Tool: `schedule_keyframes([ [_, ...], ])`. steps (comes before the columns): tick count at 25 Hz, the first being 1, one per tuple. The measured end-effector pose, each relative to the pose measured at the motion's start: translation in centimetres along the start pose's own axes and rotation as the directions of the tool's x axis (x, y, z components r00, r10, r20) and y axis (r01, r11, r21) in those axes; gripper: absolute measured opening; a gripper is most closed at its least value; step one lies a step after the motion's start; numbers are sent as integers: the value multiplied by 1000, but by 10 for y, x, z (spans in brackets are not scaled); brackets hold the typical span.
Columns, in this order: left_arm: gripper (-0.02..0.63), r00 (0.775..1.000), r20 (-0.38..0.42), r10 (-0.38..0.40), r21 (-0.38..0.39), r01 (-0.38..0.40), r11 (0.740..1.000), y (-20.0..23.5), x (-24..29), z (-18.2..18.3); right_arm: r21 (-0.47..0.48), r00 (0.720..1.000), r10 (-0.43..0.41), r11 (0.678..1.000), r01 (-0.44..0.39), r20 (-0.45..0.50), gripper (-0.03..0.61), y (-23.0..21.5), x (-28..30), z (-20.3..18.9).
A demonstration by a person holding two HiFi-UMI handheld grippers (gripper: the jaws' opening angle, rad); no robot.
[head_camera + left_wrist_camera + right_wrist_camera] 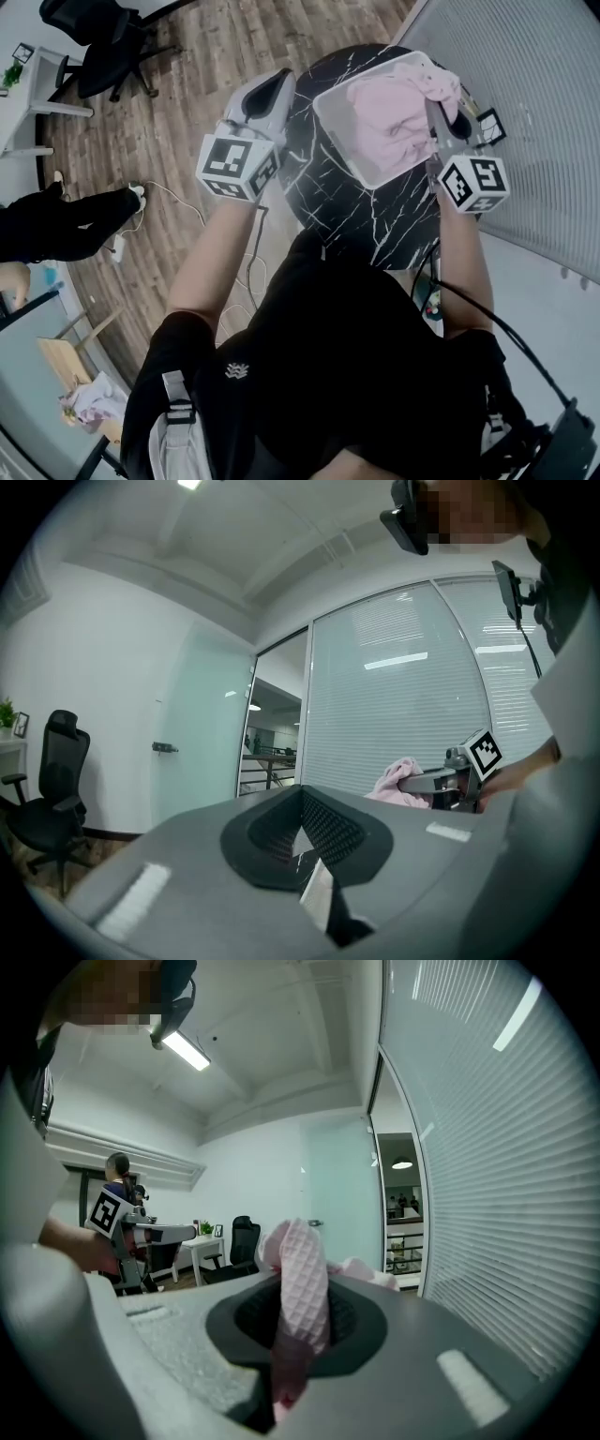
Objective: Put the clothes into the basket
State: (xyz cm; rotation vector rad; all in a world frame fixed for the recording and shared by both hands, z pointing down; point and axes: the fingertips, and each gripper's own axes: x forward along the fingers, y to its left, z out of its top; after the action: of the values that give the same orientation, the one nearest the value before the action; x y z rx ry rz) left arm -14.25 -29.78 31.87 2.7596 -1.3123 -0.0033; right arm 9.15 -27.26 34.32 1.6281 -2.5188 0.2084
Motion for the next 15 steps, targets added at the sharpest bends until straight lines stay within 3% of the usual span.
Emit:
schedule_keyframes([
  [15,8,998,-64,19,10,-19,1000,3,-4,-32,50,999,6,999,-3,-53,35,2,9,-54],
])
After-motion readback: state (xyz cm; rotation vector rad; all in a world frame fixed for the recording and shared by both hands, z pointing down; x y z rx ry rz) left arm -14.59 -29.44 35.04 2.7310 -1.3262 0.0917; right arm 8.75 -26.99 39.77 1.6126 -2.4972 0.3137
